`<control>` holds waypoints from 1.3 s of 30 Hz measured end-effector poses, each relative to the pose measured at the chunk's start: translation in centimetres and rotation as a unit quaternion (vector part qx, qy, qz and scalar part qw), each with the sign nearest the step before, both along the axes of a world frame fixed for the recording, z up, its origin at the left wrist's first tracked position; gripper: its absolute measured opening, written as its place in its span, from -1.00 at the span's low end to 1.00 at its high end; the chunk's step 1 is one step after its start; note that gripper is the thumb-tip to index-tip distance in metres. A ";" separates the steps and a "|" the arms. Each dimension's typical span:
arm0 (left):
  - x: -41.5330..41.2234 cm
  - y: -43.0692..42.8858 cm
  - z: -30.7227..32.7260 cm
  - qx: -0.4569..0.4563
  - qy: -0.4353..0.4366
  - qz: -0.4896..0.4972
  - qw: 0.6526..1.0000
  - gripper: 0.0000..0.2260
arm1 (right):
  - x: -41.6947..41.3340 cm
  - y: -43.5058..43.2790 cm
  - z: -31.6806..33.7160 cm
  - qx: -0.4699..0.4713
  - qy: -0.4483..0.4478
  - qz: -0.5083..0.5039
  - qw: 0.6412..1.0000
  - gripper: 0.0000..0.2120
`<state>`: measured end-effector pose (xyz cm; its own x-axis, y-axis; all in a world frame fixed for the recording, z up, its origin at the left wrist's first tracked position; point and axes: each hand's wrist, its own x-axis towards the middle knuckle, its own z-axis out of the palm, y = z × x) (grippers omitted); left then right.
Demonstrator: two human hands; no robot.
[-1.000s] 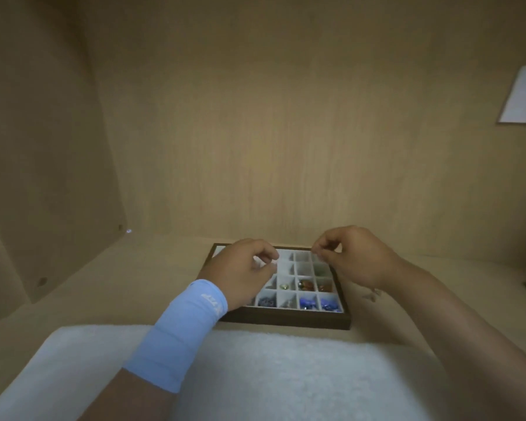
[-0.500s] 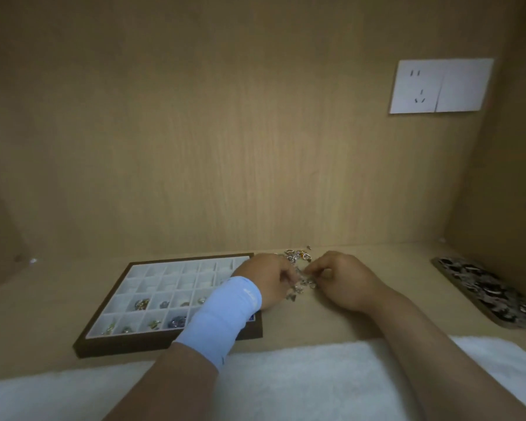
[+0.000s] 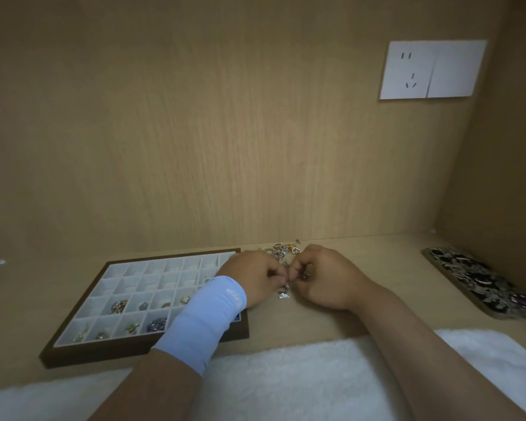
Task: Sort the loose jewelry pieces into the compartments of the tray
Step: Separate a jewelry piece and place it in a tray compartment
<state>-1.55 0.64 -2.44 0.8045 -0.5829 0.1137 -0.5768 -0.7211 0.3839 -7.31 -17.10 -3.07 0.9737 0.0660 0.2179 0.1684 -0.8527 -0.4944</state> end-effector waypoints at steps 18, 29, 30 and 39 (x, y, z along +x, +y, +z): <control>-0.3 0.1 0.4 -0.009 0.019 0.009 1.000 -0.88 | 0.2 0.2 -0.3 0.004 -0.027 -0.015 1.000 -0.91; 0.1 0.8 1.0 -0.161 0.080 0.011 0.984 -0.87 | 0.4 0.5 -0.2 0.251 -0.031 0.000 0.968 -0.89; 0.2 0.9 1.1 -0.176 0.087 0.014 0.980 -0.86 | 0.4 0.6 -0.2 0.280 -0.034 0.009 0.959 -0.91; -0.4 1.6 2.3 -0.284 0.158 0.031 0.945 -0.81 | 0.3 1.5 0.4 0.436 -0.013 0.044 0.899 -0.82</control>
<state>-1.92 2.29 -0.11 0.8812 -0.4508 0.1425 -0.3318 -0.3749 0.8657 -7.05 -15.60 -2.65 0.9667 -0.0643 0.2477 0.2383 -0.1263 -0.9629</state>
